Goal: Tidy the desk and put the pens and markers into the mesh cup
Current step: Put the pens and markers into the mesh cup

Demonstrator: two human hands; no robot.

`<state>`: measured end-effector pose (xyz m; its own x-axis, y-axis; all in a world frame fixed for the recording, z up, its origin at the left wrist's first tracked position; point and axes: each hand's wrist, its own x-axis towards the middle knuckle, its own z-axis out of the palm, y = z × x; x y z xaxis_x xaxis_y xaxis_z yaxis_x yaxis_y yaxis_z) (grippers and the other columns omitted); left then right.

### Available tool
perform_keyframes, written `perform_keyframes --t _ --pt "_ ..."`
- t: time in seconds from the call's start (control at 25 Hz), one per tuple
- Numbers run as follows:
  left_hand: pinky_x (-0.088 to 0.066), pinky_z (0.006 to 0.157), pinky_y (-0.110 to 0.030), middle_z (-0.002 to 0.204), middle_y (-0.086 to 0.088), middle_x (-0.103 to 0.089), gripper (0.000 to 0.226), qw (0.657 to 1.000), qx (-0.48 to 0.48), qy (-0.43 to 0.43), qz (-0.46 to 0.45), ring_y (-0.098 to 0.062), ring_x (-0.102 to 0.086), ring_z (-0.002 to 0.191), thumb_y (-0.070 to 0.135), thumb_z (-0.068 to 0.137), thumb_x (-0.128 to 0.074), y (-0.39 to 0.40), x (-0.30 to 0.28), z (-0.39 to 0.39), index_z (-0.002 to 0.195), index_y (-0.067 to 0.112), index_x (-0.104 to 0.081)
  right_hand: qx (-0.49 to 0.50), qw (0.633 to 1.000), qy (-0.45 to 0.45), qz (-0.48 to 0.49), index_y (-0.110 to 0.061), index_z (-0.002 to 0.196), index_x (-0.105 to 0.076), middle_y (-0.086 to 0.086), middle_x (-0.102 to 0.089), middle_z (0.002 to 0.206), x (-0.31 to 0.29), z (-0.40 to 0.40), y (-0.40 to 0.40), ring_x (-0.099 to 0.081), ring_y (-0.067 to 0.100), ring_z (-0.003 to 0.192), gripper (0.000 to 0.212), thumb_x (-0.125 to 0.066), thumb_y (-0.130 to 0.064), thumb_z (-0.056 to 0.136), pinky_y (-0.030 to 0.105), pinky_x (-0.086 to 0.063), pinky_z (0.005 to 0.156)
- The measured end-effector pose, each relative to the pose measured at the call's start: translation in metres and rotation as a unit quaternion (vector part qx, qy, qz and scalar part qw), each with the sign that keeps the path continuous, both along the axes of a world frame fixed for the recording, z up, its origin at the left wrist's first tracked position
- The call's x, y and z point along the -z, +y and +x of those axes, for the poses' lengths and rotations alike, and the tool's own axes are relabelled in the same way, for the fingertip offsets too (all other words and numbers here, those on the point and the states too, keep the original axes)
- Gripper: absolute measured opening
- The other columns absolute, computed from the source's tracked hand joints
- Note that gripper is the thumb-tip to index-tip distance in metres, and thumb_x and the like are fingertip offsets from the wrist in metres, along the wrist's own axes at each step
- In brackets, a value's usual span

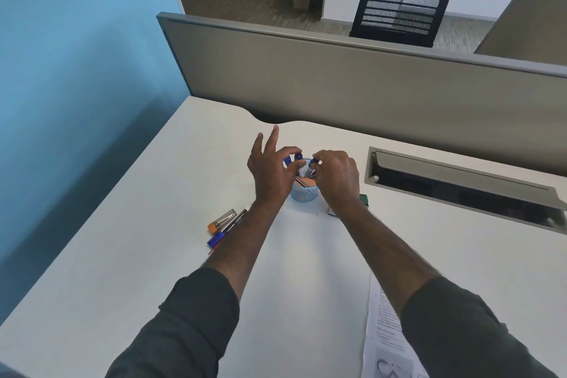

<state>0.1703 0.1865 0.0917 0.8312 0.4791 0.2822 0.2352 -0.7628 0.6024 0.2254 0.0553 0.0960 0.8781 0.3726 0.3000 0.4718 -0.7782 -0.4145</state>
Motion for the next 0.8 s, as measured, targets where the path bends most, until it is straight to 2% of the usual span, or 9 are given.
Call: perform_keyframes --t 0.2,0.36,0.56,0.68,0.8 --pt "-0.026 0.112 -0.049 0.162 0.002 -0.030 0.024 0.999 0.016 0.025 0.032 -0.030 -0.017 0.151 0.032 0.086 -0.076 0.001 0.011 -0.006 0.109 0.028 -0.075 -0.008 0.999 0.006 -0.050 -0.014 0.094 -0.075 0.005 -0.074 0.087 0.004 0.000 0.001 -0.061 0.028 0.090 0.013 -0.064 -0.014 0.087 0.036 -0.042 0.079" --pt "-0.026 0.114 -0.051 0.162 0.001 -0.029 0.018 0.997 0.034 0.018 0.071 -0.032 -0.015 0.152 0.027 0.090 -0.072 0.004 0.020 -0.011 0.108 0.028 -0.075 -0.019 0.999 -0.011 -0.050 -0.015 0.088 -0.075 0.006 -0.073 0.081 0.002 -0.006 0.000 -0.062 0.029 0.095 0.008 -0.069 -0.012 0.085 0.039 -0.041 0.085" --pt "-0.029 0.114 -0.052 0.163 -0.003 -0.028 0.034 0.996 0.041 0.013 0.079 -0.033 -0.018 0.151 0.024 0.090 -0.072 0.006 0.016 -0.022 0.123 0.029 -0.069 -0.039 0.998 -0.013 -0.039 -0.010 0.104 -0.075 0.012 -0.075 0.103 -0.002 -0.018 0.001 -0.060 0.034 0.116 0.022 -0.076 -0.012 0.083 0.044 -0.039 0.100" --pt "-0.033 0.112 -0.047 0.163 -0.004 -0.027 0.044 0.996 0.025 0.006 0.087 -0.032 -0.022 0.150 0.025 0.092 -0.069 0.018 0.016 -0.042 0.135 0.028 -0.060 -0.046 0.998 -0.035 -0.015 -0.008 0.101 -0.075 0.012 -0.075 0.099 -0.009 -0.031 0.006 -0.064 0.035 0.106 0.023 -0.078 -0.008 0.078 0.043 -0.043 0.093" --pt "-0.036 0.111 -0.040 0.158 -0.005 -0.037 0.047 0.999 0.020 -0.035 0.023 -0.029 -0.037 0.143 0.022 0.093 -0.067 0.033 0.019 -0.067 0.139 0.020 -0.056 -0.052 0.996 -0.068 0.017 -0.007 0.099 -0.072 0.011 -0.071 0.095 -0.012 -0.045 0.012 -0.062 0.034 0.089 0.019 -0.075 -0.007 0.080 0.039 -0.044 0.081"
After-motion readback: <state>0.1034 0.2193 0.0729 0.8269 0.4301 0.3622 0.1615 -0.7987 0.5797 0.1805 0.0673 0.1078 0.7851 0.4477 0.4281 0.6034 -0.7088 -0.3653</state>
